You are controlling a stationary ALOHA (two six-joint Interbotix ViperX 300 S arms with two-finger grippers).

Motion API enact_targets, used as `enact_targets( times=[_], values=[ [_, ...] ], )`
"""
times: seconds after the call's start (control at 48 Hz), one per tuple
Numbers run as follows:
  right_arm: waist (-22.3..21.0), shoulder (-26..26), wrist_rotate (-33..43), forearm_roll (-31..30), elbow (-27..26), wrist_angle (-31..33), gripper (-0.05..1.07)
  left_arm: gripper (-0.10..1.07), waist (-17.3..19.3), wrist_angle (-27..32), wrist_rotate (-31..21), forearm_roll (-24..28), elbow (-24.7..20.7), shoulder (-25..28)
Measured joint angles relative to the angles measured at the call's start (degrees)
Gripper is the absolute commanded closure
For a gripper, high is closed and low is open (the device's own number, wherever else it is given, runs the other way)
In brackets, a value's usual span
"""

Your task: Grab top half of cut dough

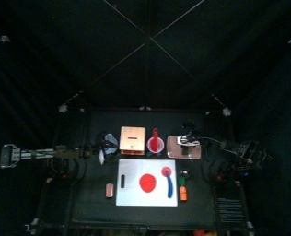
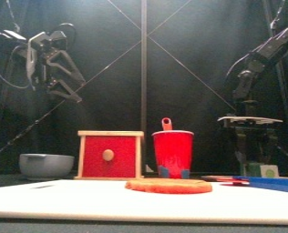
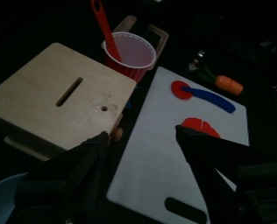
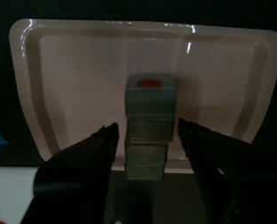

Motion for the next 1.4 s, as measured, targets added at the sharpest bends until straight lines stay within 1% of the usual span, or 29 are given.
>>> enact_targets(
  times=[0.146, 0.188, 0.271, 0.354, 0.396, 0.458, 0.542, 0.604, 0.646, 0.708, 0.812, 0.896, 0.958, 1.104, 1.208, 1.354, 1.375, 1.396],
  values=[
    [0.2, 0.0, 0.0, -0.5, -2.0, 1.5, 0.01, 0.02, 0.2, 0.5, 0.1, 0.0, 0.0, 0.0],
    [0.8, -0.3, -0.2, -1.0, -2.8, 1.9, 0.01, 0.02, 0.3, 0.5, 0.1, 0.0, 0.0, 0.0],
    [3.1, -2.4, -0.2, -2.5, -4.0, 2.2, 0.01, 0.02, 0.2, 0.3, 0.0, 0.0, 0.0, 0.0],
    [7.1, -5.5, -0.2, -4.9, -4.7, 1.0, 0.01, 0.02, 0.1, -0.5, 0.0, 0.0, 0.0, 0.0],
    [10.1, -8.1, 0.2, -7.1, -4.7, -1.3, 0.01, 0.02, 0.2, -1.5, 0.1, 0.0, 0.0, 0.0],
    [13.4, -12.0, -0.2, -9.9, -4.1, -5.8, 0.01, 0.02, 0.3, -3.1, 0.1, 0.1, -0.2, 0.0],
    [17.7, -16.7, -0.3, -14.1, -1.2, -12.5, 0.01, 0.02, 0.3, -5.1, 0.4, 0.3, -0.5, 0.0],
    [21.0, -19.9, -0.2, -17.8, 1.6, -17.8, 0.01, 0.02, 0.3, -5.8, 1.3, 1.5, -0.5, 0.1],
    [23.0, -21.6, -0.2, -20.3, 3.4, -21.0, 0.01, 0.02, 0.3, -6.2, 2.8, 3.5, -0.5, 0.5],
    [26.5, -23.7, -0.1, -24.0, 6.2, -26.5, 0.01, 0.02, 0.1, -6.5, 4.7, 5.2, -0.5, 1.3],
    [30.2, -25.9, -0.1, -28.0, 8.8, -33.7, 0.01, 0.02, -0.2, -6.8, 6.5, 5.3, -1.9, 2.8],
    [31.4, -26.5, -0.2, -30.1, 9.3, -37.9, 0.01, 0.02, -0.3, -6.7, 6.5, 4.6, -2.5, 3.3],
    [31.8, -26.5, -0.3, -31.5, 9.4, -39.5, 0.01, 0.02, -0.3, -6.8, 6.6, 4.4, -2.6, 3.3],
    [31.7, -26.5, -0.2, -33.8, 9.4, -39.9, 0.01, 0.02, -0.4, -6.8, 6.5, 3.3, -2.6, 3.0],
    [31.6, -26.5, -0.3, -34.3, 9.4, -40.0, 0.01, 0.02, -0.4, -6.8, 6.5, 2.2, -2.6, 3.0],
    [31.1, -26.2, -0.2, -34.2, 10.0, -40.0, 0.01, 0.02, 0.3, -6.8, 6.7, 2.0, -1.7, 3.3],
    [30.1, -24.3, -0.3, -34.3, 10.0, -40.3, 0.01, 0.02, 1.2, -6.7, 6.9, 2.0, -1.2, 3.3],
    [30.1, -24.3, -0.2, -34.4, 10.0, -40.3, 0.01, 0.02, 1.1, -6.7, 6.9, 2.1, -1.2, 3.3]
  ],
)
